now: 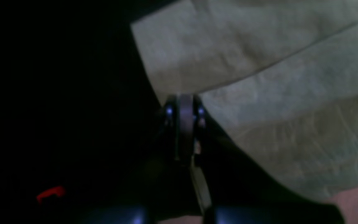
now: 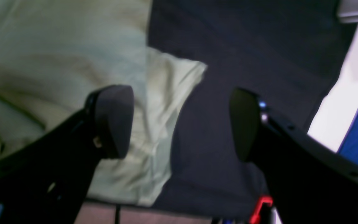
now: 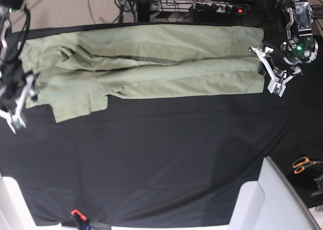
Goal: Fold the T-shirt properly
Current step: 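Drag the shirt with both grippers away from the robot's base, then lift the shirt edge with both grippers and fold it over lengthwise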
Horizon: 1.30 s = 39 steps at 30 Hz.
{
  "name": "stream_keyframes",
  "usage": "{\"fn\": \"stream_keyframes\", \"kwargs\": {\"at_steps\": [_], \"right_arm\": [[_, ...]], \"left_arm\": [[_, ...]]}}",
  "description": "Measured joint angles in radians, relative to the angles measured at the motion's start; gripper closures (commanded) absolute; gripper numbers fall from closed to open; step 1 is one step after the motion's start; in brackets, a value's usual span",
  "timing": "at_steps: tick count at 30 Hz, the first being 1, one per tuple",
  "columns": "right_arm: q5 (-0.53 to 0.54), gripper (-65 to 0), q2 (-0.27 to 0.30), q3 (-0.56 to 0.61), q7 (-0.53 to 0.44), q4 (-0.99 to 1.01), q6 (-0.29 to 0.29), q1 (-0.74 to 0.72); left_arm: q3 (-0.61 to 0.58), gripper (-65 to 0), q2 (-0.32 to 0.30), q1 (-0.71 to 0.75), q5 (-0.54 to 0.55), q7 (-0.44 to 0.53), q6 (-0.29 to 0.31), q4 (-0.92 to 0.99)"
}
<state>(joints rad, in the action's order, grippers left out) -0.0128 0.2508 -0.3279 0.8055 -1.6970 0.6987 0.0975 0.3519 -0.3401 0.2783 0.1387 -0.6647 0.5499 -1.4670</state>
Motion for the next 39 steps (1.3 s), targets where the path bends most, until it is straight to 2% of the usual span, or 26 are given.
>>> {"fn": "stream_keyframes", "kwargs": {"at_steps": [5,8,12,19,25,27,31,32,33,39], "right_arm": [[0.024,-44.1,-0.003,0.135,-0.042,0.269,0.004,-0.204],[0.002,-44.1,-0.004,0.151,-0.053,0.436,0.0,-0.284],[0.006,-44.1,0.003,0.148,-0.143,0.631,-0.005,-0.381],[0.006,-44.0,0.008,0.144,-0.265,0.942,-0.005,-0.46],[0.013,-43.4,0.013,0.145,-0.35,1.04,-0.009,-0.487],[0.019,-36.2,0.014,0.142,-0.354,1.044,-0.01,-0.487],[0.019,-7.7,0.012,0.142,-0.348,1.045,-0.011,-0.485],[0.016,-2.3,0.011,0.142,-0.344,1.045,-0.016,-0.485],[0.017,0.0,0.01,0.142,-0.337,1.045,-0.013,-0.485],[0.013,0.0,0.0,0.142,-0.248,0.953,-0.013,-0.459]], "left_arm": [[0.0,0.0,0.002,0.001,0.0,-0.001,0.0,0.001],[0.0,0.0,0.002,-0.002,0.0,-0.002,0.0,0.004],[0.0,0.0,0.004,-0.002,0.0,-0.002,0.0,0.004],[0.0,0.0,0.004,-0.001,0.0,-0.002,0.0,0.004],[0.0,0.0,0.004,-0.001,0.0,-0.002,0.0,0.004],[0.0,0.0,0.004,-0.001,0.001,-0.002,0.0,0.004],[0.0,0.0,0.004,-0.001,0.004,-0.002,0.0,0.004],[0.0,0.0,0.004,-0.001,0.004,-0.002,0.0,0.004],[0.0,0.0,0.004,-0.001,0.004,-0.002,0.0,0.004],[0.0,0.0,0.004,-0.013,0.001,-0.001,0.0,0.004]]}}
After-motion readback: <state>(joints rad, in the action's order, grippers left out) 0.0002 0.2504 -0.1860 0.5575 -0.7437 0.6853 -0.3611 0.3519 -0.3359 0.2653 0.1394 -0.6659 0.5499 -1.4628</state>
